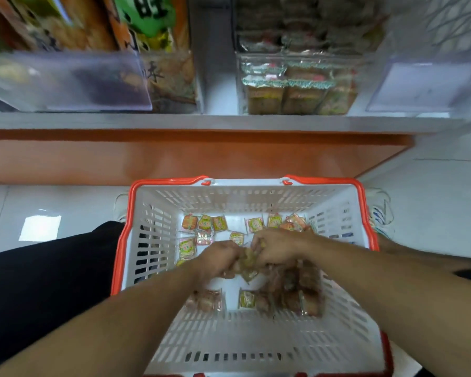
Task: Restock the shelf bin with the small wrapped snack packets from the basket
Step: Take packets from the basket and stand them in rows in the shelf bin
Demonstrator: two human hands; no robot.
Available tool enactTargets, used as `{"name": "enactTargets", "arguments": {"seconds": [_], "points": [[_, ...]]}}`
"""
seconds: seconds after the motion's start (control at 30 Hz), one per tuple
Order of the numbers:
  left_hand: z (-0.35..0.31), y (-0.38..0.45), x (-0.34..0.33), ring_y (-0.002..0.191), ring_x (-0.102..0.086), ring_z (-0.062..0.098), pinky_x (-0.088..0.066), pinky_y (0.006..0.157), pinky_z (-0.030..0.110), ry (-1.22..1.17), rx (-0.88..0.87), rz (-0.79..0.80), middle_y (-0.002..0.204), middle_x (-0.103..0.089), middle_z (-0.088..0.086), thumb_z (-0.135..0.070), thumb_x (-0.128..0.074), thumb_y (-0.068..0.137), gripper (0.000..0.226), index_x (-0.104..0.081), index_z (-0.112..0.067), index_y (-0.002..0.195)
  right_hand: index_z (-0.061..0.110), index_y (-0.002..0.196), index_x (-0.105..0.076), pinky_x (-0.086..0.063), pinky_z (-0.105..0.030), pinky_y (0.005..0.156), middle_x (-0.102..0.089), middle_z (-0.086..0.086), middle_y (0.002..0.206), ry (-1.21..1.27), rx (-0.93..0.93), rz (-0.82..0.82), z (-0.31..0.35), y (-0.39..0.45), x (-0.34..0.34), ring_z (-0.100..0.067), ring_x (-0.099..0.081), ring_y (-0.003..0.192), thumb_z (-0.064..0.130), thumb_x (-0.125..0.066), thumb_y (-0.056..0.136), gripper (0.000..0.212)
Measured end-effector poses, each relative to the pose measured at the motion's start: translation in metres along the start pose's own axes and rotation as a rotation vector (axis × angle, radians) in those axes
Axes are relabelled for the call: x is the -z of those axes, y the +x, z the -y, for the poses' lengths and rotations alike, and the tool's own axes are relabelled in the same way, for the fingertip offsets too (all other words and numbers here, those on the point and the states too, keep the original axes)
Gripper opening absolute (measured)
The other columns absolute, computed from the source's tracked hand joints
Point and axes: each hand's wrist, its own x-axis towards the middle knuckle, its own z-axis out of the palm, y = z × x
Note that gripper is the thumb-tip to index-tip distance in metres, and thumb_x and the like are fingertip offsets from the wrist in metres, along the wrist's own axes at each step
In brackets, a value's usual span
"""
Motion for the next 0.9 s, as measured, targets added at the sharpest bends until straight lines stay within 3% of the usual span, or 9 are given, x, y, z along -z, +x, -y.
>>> {"name": "enactTargets", "arguments": {"seconds": [0.1,0.17,0.27,0.33,0.4,0.5,0.63,0.73,0.9], "points": [[-0.046,-0.031,0.019,0.045,-0.050,0.010,-0.043,0.046,0.020,-0.060,-0.092,-0.039,0.055,-0.056,-0.004,-0.021,-0.062,0.090,0.019,-0.063,-0.021,0.070,0.025,0.107,-0.058,-0.045,-0.021,0.048,-0.063,0.007,0.076,-0.013,0.028,-0.026,0.036,-0.042,0.038,-0.009,-0.062,0.057,0.017,-0.076,0.076,0.037],[-0.080,-0.059,0.026,0.050,-0.057,0.011,-0.048,0.051,0.023,-0.116,-0.165,-0.002,0.061,-0.062,-0.003,-0.023,-0.062,0.090,0.021,-0.068,-0.021,0.070,0.013,0.109,-0.059,-0.047,-0.021,0.041,-0.063,-0.001,0.070,0.019,0.067,-0.037,0.062,-0.079,0.059,-0.010,-0.061,0.045,0.009,-0.074,0.078,0.035],[-0.126,-0.111,0.033,0.063,-0.063,0.012,-0.051,0.057,0.025,-0.086,-0.321,0.012,0.074,-0.069,-0.005,-0.037,-0.067,0.082,0.013,-0.074,-0.026,0.081,0.002,0.115,-0.054,-0.059,-0.033,0.051,-0.070,-0.014,0.077,0.019,0.146,-0.044,0.097,-0.144,0.085,-0.021,-0.072,0.056,0.005,-0.071,0.081,0.038],[-0.152,-0.148,0.040,0.055,-0.060,0.009,-0.047,0.049,0.021,-0.071,-0.414,0.038,0.066,-0.065,-0.007,-0.028,-0.066,0.083,0.014,-0.072,-0.027,0.070,0.009,0.113,-0.052,-0.061,-0.038,0.056,-0.071,-0.014,0.080,0.018,0.197,-0.048,0.114,-0.190,0.101,-0.027,-0.073,0.061,0.002,-0.072,0.080,0.039],[-0.175,-0.185,0.049,0.052,-0.059,0.011,-0.044,0.045,0.020,-0.050,-0.485,0.049,0.064,-0.063,-0.003,-0.022,-0.066,0.082,0.016,-0.071,-0.024,0.067,0.021,0.121,-0.041,-0.060,-0.038,0.054,-0.070,-0.017,0.093,0.030,0.261,-0.077,0.126,-0.233,0.119,-0.025,-0.071,0.062,0.001,-0.077,0.076,0.060],[-0.201,-0.233,0.060,0.052,-0.059,0.015,-0.044,0.044,0.021,-0.065,-0.588,0.018,0.068,-0.063,0.005,-0.033,-0.071,0.063,0.016,-0.071,-0.019,0.072,0.025,0.123,-0.044,-0.055,-0.049,0.066,-0.073,-0.016,0.099,0.025,0.399,-0.362,0.138,-0.286,0.144,-0.024,-0.067,0.076,0.023,-0.089,0.058,0.079],[-0.226,-0.263,0.066,0.063,-0.067,0.021,-0.052,0.051,0.029,-0.297,-0.640,0.002,0.078,-0.067,0.010,-0.032,-0.073,0.072,0.017,-0.076,-0.019,0.083,0.012,0.112,-0.053,-0.042,-0.032,0.057,-0.070,-0.012,0.091,0.579,0.648,-0.372,0.142,-0.301,0.159,-0.028,-0.058,0.073,-0.005,-0.079,0.075,0.049],[-0.233,-0.266,0.066,0.062,-0.067,0.018,-0.053,0.052,0.030,-0.400,-0.683,-0.035,0.079,-0.067,0.007,-0.034,-0.075,0.083,0.011,-0.078,-0.023,0.083,0.014,0.115,-0.065,-0.057,-0.029,0.064,-0.072,-0.014,0.106,0.742,0.682,-0.297,0.141,-0.290,0.159,-0.031,-0.066,0.087,0.004,-0.080,0.070,0.047],[-0.239,-0.260,0.067,0.060,-0.065,0.018,-0.051,0.050,0.028,-0.433,-0.718,0.043,0.086,-0.070,0.010,-0.051,-0.072,0.079,0.041,-0.075,-0.019,0.106,0.014,0.122,-0.068,-0.055,-0.025,0.057,-0.073,-0.014,0.101,0.926,0.679,-0.262,0.139,-0.276,0.163,-0.018,-0.069,0.069,0.011,-0.080,0.070,0.054]]}}
